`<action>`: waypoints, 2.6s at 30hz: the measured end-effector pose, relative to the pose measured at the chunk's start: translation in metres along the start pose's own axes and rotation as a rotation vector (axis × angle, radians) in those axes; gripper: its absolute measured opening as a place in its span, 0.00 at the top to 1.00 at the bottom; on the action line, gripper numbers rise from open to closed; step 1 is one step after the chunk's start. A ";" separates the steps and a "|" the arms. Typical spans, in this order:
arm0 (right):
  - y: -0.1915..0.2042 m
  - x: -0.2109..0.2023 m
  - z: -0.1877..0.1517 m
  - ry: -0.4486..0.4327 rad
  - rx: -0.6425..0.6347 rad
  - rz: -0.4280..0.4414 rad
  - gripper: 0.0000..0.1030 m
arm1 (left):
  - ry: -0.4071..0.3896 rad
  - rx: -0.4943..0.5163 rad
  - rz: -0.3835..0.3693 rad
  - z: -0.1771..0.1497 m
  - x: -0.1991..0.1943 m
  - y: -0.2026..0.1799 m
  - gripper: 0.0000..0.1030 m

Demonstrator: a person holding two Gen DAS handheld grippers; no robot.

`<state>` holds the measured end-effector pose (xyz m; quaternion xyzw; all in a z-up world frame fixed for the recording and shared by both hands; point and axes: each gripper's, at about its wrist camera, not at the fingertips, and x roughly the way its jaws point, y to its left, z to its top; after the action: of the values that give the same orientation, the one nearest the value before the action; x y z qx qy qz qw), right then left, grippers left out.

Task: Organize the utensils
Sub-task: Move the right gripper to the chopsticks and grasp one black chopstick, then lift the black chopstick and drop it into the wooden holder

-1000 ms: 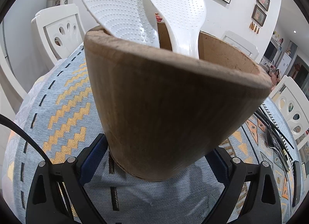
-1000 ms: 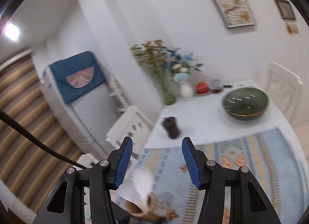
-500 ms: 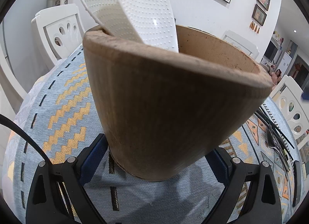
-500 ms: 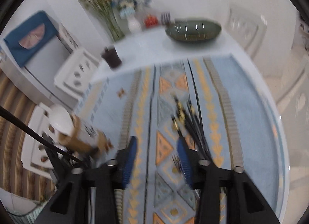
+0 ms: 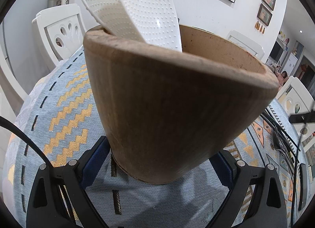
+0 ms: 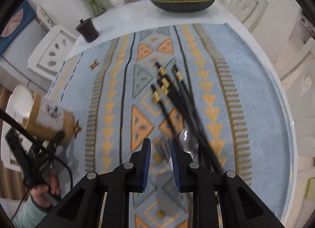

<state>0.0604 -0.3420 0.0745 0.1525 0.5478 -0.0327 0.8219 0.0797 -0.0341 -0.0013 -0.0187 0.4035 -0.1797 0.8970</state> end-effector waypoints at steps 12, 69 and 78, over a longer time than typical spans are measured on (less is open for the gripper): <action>-0.015 0.063 0.066 0.107 0.024 -0.092 0.81 | 0.007 -0.011 -0.010 0.000 0.001 0.004 0.05; 0.047 0.017 0.041 0.017 -0.239 0.008 0.95 | 0.030 -0.040 -0.037 0.005 0.003 0.014 0.03; 0.083 -0.095 0.035 -0.339 -0.198 0.235 0.95 | 0.031 -0.041 -0.037 0.006 0.003 0.014 0.03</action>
<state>0.0715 -0.2842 0.1911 0.1260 0.3808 0.0920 0.9114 0.0904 -0.0222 -0.0020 -0.0417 0.4204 -0.1885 0.8866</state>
